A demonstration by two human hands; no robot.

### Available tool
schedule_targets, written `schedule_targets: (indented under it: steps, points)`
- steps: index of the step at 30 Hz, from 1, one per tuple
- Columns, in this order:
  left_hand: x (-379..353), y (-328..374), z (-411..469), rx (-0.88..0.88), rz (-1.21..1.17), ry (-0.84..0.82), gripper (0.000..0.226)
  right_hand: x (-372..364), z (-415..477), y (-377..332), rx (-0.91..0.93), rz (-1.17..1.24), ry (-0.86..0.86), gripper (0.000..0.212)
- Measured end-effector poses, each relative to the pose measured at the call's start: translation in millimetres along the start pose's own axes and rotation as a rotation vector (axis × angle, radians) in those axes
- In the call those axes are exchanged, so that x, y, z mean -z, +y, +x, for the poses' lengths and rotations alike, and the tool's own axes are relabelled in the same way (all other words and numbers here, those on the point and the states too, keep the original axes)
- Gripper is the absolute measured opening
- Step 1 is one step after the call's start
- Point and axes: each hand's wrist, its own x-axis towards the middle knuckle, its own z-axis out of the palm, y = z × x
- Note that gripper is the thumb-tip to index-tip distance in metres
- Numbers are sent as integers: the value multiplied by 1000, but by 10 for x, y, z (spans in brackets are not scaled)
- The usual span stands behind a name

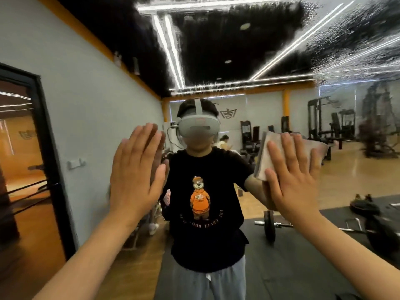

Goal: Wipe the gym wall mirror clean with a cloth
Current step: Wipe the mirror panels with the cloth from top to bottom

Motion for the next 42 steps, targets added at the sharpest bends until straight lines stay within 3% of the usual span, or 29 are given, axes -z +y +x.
schedule_targets:
  steps: [4, 9, 13, 18, 22, 28, 31, 36, 42]
  points:
    - [110, -415, -405, -60, 54, -26, 66, -45, 144, -553, -37, -11, -12, 59]
    - [134, -782, -523, 106, -14, 40, 67, -153, 463, -1530, -2, 14, 30, 57]
    - [47, -882, -611, 87, -33, 60, 68, -246, 620, -2160, 26, 48, 65, 55]
    - [24, -891, -631, 75, -124, 113, 64, -285, 469, -2443, 58, 37, 46, 54]
    - [27, -900, -656, 53, -145, 119, 62, -320, -17, -2516, 202, 37, -36, 53]
    - [34, -870, -679, -48, -162, 112, 59, -328, -199, -2145, 373, -3, -94, 52]
    - [58, -657, -829, -46, -220, 79, 59, -276, -216, -1799, 270, 13, -83, 53]
    - [-127, -242, -967, -42, -120, 22, 64, -138, -190, -769, 157, -18, -44, 54]
    - [-263, -132, -956, -6, -15, 72, 62, 114, -175, 471, -59, -37, -72, 54]
